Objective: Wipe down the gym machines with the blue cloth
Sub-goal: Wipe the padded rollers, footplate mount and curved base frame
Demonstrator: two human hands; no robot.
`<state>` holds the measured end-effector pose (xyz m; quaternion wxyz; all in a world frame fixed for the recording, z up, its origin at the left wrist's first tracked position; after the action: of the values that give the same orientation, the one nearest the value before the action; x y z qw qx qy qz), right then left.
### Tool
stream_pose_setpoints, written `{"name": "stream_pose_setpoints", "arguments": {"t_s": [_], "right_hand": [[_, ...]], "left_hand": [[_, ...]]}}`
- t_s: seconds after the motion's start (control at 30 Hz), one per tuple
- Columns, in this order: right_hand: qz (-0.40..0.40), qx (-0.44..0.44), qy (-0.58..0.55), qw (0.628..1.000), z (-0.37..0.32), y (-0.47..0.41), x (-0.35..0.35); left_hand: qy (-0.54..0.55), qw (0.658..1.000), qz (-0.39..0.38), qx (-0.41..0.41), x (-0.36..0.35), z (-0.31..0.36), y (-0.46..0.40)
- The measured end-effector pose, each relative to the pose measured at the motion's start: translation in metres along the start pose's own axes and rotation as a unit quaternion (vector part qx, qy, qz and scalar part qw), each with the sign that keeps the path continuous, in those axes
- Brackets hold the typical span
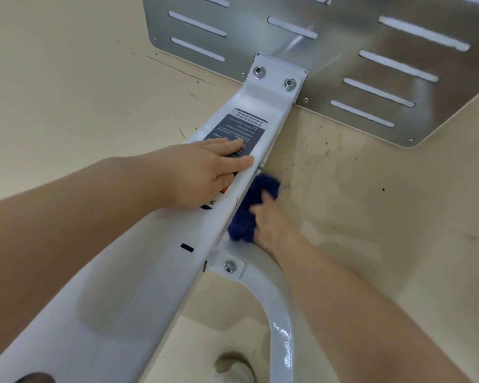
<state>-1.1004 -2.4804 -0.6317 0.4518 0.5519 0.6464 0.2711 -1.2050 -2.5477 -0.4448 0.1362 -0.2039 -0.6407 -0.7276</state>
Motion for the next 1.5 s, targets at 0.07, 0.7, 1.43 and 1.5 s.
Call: {"name": "stream_pose_setpoints", "arguments": {"t_s": [0.07, 0.7, 1.43, 1.5], "right_hand": [[0.035, 0.057, -0.040, 0.997, -0.040, -0.022, 0.019], [-0.093, 0.105, 0.073, 0.987, -0.266, 0.225, 0.008], [0.016, 0.513, 0.468, 0.719, -0.328, 0.728, -0.196], [0.046, 0.561, 0.432, 0.705, -0.306, 0.776, -0.205]], "left_hand": [[-0.016, 1.000, -0.002, 0.004, -0.002, 0.002, -0.001], [0.230, 0.971, 0.054, 0.037, 0.121, 0.063, 0.125], [0.461, 0.779, 0.425, -0.008, 0.123, 0.047, 0.686], [0.491, 0.763, 0.420, -0.012, 0.092, 0.048, 0.715]]}}
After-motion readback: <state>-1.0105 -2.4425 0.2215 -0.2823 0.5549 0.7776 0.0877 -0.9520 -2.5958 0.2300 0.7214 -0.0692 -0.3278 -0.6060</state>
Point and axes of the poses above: each hand's wrist, its own y-axis away from the middle knuckle, its own x-axis out of the back of the hand, z = x × y, the point moved 8 cm from there along -y, towards the middle knuckle, and after that the axes turned 11 degrees about x, right-handed, at the moved point
